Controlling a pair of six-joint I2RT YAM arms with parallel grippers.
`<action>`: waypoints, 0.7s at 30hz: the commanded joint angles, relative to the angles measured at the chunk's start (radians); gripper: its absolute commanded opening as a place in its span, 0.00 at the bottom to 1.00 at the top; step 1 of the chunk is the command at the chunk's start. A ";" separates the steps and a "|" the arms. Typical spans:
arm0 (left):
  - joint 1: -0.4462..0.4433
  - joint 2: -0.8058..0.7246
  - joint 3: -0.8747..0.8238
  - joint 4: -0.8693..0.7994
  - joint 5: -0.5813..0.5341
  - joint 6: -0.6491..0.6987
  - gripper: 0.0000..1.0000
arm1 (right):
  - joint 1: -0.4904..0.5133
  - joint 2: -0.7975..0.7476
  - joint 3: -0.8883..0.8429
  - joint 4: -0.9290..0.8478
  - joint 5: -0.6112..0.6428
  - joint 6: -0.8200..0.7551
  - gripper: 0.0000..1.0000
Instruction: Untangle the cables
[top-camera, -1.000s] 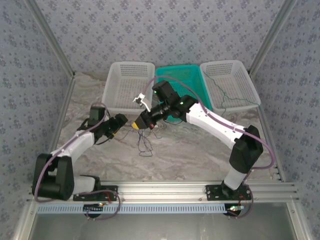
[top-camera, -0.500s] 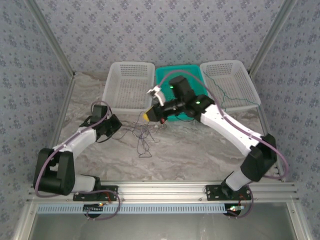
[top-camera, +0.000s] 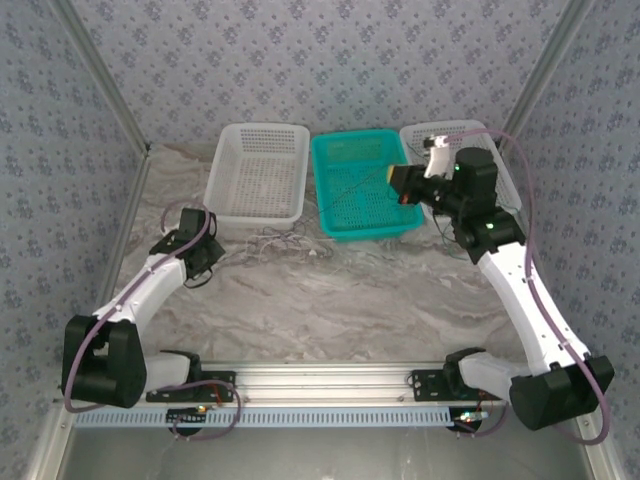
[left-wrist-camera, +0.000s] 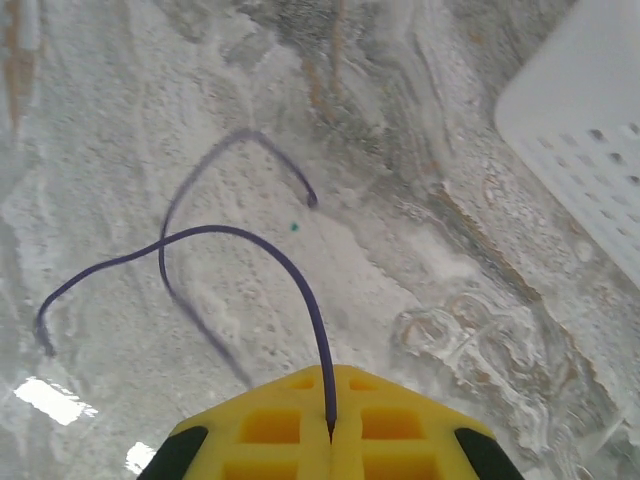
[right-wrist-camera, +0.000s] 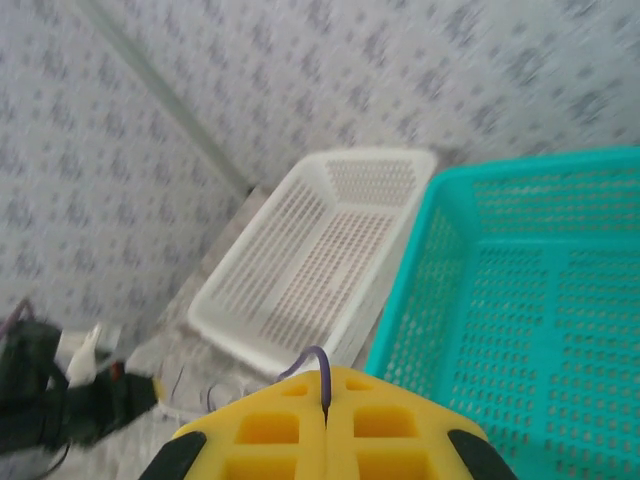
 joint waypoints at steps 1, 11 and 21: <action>0.011 -0.011 -0.017 -0.060 -0.079 -0.014 0.00 | -0.040 -0.015 0.047 0.047 0.070 0.045 0.00; 0.059 -0.114 -0.106 -0.110 -0.154 -0.077 0.00 | -0.153 0.053 0.195 0.099 0.064 0.143 0.00; 0.159 -0.174 -0.167 -0.133 -0.179 -0.124 0.00 | -0.251 0.089 0.340 0.121 0.074 0.241 0.00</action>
